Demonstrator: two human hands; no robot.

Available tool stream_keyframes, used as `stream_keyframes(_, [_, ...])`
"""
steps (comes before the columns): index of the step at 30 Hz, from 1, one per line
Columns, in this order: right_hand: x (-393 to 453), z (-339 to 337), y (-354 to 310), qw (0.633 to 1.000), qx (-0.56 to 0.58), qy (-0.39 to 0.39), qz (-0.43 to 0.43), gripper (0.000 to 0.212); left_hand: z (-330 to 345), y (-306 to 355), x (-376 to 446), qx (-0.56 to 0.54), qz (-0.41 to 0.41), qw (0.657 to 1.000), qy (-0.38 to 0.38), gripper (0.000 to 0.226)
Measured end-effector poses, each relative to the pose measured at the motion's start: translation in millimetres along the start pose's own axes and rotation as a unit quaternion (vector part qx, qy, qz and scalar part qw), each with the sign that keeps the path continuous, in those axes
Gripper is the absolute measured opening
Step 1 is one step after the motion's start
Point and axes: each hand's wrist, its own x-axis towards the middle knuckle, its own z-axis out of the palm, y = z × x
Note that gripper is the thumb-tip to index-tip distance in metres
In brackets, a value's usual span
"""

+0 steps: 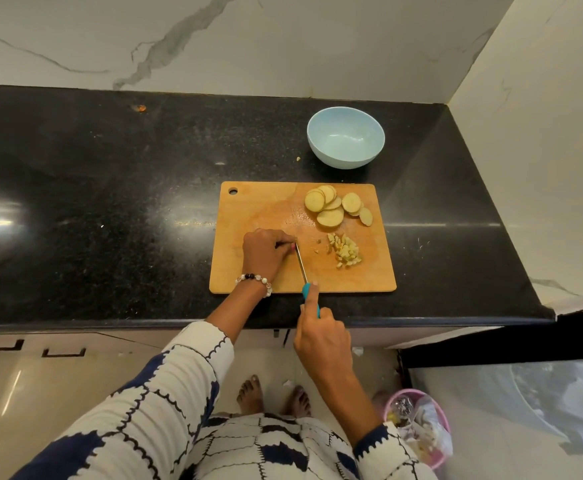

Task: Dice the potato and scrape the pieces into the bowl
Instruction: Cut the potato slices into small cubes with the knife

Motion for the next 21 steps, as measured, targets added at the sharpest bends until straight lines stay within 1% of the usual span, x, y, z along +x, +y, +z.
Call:
stream_keyframes(2, [6,-3,-2,1.0,0.007,0.013,0.016,0.06,0,0,0,0.002,-0.002,1.0,-0.005,0.015])
stream_keyframes(5, [4,-6,1,0.999,0.025,0.026,0.03,0.049,-1,1,0,0.003,-0.011,1.0,-0.006,0.018])
stream_keyframes(9, [3,-6,8,0.993,0.096,0.04,0.063,0.053,0,2,-1,0.002,-0.009,1.0,-0.01,0.019])
stream_keyframes(13, [18,-4,3,0.99,0.131,0.034,0.037,0.055,-4,0,0,-0.019,-0.019,1.0,-0.013,0.02])
stream_keyframes(15, [24,-2,3,0.989,0.141,0.017,0.031,0.054,-5,-2,-2,-0.027,-0.018,0.999,-0.005,0.02])
stream_keyframes(17, [23,-1,7,0.989,0.144,0.006,0.045,0.054,-4,-4,-5,-0.032,-0.014,0.999,0.006,0.02])
stream_keyframes(19, [16,-3,13,0.987,0.148,0.012,0.065,0.058,-2,-5,-7,-0.036,-0.01,0.999,0.021,0.018])
stream_keyframes(21, [5,-6,17,0.98,0.175,0.012,0.093,0.056,1,-7,-7,-0.044,-0.01,0.999,0.028,0.018])
